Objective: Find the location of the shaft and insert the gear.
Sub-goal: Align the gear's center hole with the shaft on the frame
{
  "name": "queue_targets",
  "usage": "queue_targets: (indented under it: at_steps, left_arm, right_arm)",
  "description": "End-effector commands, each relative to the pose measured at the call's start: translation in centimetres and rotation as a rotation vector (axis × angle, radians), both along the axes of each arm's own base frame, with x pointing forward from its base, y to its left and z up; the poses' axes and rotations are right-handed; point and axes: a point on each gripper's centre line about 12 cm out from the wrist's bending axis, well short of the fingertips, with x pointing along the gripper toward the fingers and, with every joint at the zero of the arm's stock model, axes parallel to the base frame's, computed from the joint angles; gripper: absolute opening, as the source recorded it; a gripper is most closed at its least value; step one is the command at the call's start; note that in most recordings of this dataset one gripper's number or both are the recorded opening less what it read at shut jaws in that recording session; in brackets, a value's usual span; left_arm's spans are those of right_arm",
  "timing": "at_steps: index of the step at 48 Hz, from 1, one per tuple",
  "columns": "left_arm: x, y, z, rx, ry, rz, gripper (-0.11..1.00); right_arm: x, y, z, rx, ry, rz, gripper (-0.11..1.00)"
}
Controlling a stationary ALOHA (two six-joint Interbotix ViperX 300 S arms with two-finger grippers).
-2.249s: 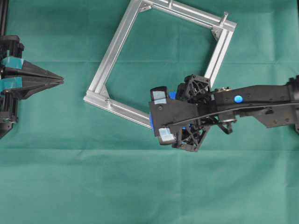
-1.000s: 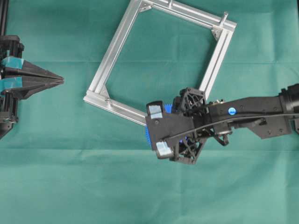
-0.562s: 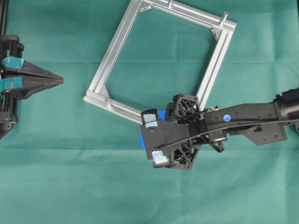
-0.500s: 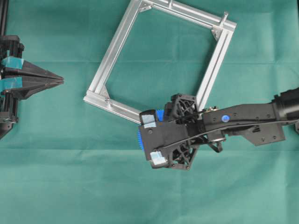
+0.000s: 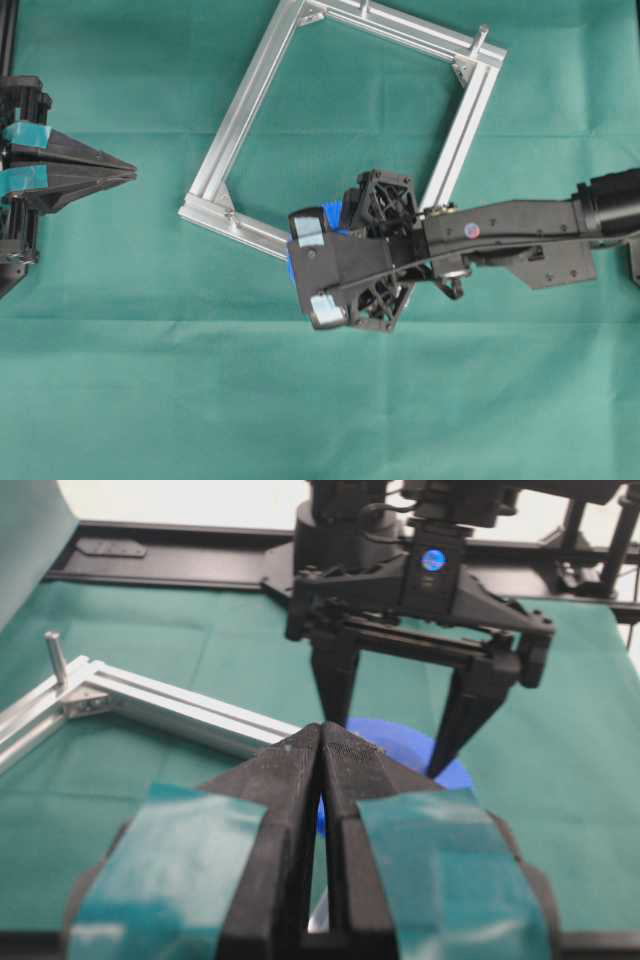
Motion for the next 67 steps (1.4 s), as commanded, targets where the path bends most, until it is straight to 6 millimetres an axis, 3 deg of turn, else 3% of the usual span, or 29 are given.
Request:
queue_targets:
  at_steps: [1, 24, 56, 67]
  left_arm:
    - [0.2, 0.1, 1.1, -0.002, -0.028, 0.003, 0.02]
    - [0.1, 0.1, 1.3, -0.003, -0.031, 0.003, 0.02]
    - [0.1, 0.1, 1.3, -0.008, -0.033, 0.004, 0.02]
    - [0.1, 0.0, 1.3, -0.008, -0.033, 0.002, 0.02]
  right_arm:
    - [-0.1, -0.7, 1.0, -0.007, -0.016, -0.012, 0.69]
    - [-1.6, -0.9, 0.2, -0.006, 0.038, -0.032, 0.69]
    - [-1.9, 2.9, 0.2, 0.035, -0.003, 0.046, 0.69]
    - [-1.9, 3.2, 0.3, 0.046, -0.005, 0.049, 0.69]
